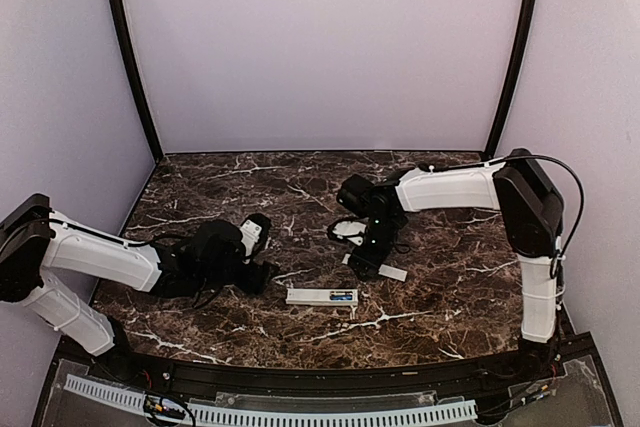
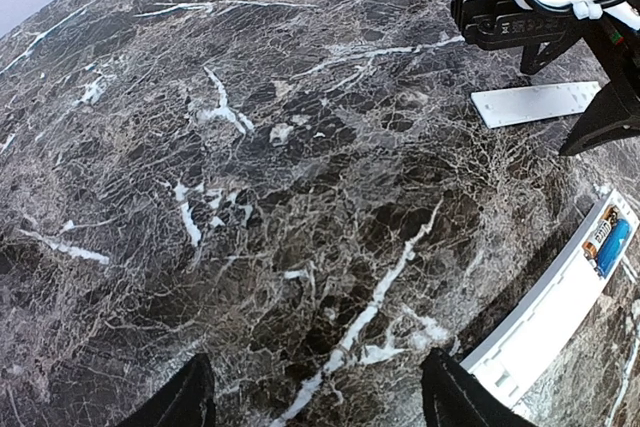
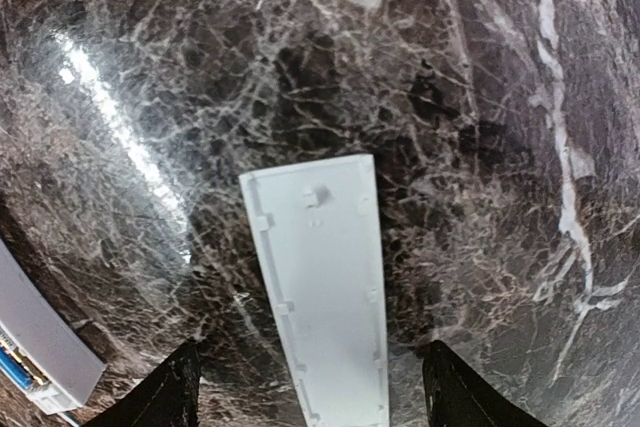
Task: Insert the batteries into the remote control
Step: Pick up the battery cover at the center of the board.
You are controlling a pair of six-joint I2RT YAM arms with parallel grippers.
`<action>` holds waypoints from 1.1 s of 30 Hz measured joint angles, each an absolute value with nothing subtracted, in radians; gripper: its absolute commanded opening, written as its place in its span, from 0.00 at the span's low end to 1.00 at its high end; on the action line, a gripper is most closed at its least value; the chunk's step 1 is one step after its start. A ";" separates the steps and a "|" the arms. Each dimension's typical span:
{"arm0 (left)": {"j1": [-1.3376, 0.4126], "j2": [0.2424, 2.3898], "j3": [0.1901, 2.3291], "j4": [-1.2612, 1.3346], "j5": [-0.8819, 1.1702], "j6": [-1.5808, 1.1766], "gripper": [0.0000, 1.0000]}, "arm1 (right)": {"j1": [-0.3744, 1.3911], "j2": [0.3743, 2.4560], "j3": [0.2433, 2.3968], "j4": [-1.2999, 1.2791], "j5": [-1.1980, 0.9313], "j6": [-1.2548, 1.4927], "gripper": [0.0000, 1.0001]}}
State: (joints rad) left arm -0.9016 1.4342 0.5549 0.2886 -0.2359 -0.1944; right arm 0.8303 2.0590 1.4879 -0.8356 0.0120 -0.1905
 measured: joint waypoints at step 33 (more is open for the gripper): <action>-0.902 1.461 0.557 0.289 -0.246 -0.186 0.70 | 0.826 2.103 1.680 -0.817 -0.056 -0.129 0.19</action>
